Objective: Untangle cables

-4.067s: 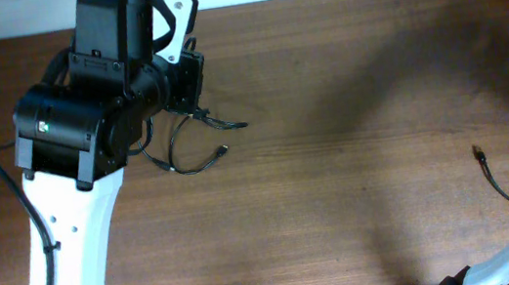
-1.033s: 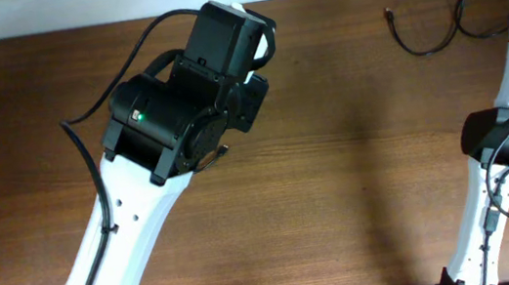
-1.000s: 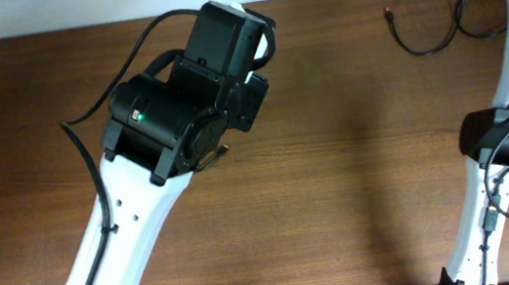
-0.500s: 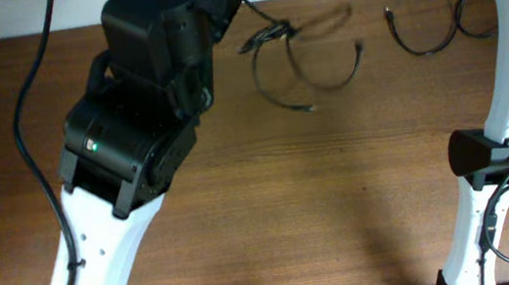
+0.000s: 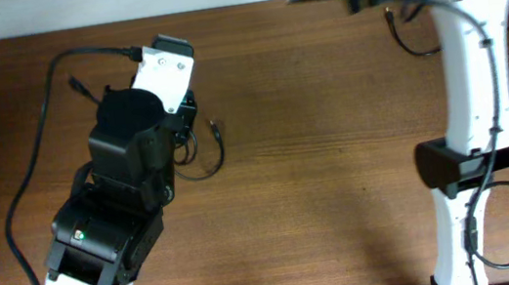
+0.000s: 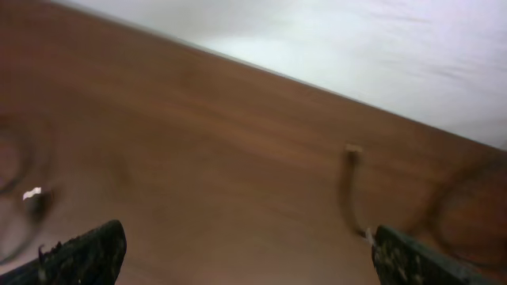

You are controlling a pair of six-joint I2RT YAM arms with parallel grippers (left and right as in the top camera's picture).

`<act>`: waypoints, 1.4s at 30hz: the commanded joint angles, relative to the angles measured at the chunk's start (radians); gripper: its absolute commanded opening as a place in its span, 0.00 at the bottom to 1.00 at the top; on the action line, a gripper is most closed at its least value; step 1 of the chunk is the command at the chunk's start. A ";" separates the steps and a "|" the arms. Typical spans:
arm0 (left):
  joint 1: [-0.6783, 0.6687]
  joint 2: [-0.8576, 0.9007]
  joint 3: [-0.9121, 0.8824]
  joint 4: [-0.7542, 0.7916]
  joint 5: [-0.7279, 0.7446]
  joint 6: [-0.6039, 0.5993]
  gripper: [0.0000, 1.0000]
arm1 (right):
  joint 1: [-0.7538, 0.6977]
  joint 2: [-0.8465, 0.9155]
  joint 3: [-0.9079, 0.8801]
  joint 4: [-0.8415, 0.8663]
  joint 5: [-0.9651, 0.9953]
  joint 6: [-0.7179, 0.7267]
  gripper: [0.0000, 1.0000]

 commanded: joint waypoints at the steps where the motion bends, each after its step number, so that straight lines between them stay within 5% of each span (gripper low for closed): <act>1: -0.003 -0.002 0.121 -0.101 0.044 -0.138 0.00 | 0.129 -0.032 -0.009 -0.013 -0.034 0.028 0.99; 13: -0.002 0.004 0.606 -0.430 -0.024 -0.152 0.00 | 0.351 0.016 -0.182 -0.001 -0.035 0.066 0.99; 23: -0.002 0.004 0.641 -0.449 -0.087 -0.129 0.00 | 0.565 0.016 -0.575 0.140 -0.047 0.076 0.99; 30: -0.002 0.004 0.641 -0.451 -0.130 -0.122 0.00 | 0.706 -0.016 -0.586 0.299 0.167 0.077 0.99; 42: 0.003 0.155 0.640 -0.447 -0.328 -0.115 0.00 | 0.573 -0.272 -0.586 0.277 0.161 0.085 0.99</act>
